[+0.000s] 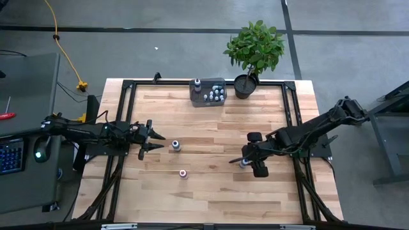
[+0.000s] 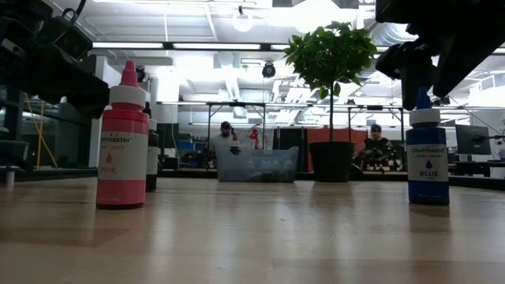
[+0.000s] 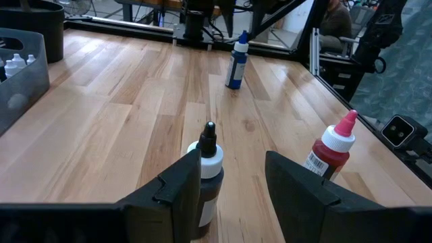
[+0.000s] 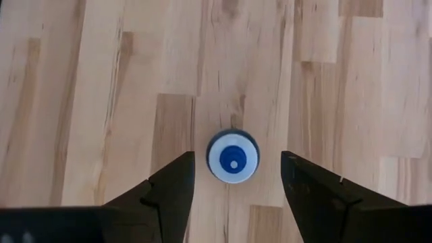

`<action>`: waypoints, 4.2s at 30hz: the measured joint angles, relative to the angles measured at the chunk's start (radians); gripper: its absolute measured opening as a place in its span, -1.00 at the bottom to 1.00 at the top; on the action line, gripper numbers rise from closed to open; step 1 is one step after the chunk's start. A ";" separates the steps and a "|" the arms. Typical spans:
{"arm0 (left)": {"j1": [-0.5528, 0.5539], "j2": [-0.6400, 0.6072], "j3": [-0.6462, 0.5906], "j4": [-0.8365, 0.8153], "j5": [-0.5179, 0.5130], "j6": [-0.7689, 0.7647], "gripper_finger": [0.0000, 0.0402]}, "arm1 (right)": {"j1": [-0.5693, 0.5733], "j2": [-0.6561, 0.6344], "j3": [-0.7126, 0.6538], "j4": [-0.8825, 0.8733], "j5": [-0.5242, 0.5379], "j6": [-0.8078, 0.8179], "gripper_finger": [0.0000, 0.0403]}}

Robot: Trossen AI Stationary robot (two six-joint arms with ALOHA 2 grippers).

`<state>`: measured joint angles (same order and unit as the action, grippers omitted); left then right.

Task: Pick & Place food coloring
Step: Put the large blue food coloring bottle into the black bin

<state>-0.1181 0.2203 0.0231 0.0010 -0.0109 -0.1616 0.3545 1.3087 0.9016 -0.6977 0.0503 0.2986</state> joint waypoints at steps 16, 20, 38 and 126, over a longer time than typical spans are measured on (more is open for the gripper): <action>0.000 0.000 0.000 0.000 0.000 0.000 -0.19 | -0.001 0.000 -0.099 0.135 -0.025 0.084 0.04; 0.000 0.000 0.000 0.000 0.000 0.000 -0.19 | -0.001 0.000 -0.099 0.135 -0.023 0.068 0.04; 0.000 0.000 0.000 0.000 0.000 0.000 -0.19 | -0.001 0.000 -0.099 0.134 -0.012 0.063 -0.18; 0.000 0.000 0.000 0.000 0.000 0.000 -0.19 | -0.638 0.723 1.184 -0.103 0.470 0.131 -0.42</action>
<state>-0.1182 0.2199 0.0231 0.0010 -0.0109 -0.1619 -0.2838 2.0312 2.0857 -0.8010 0.5208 0.4299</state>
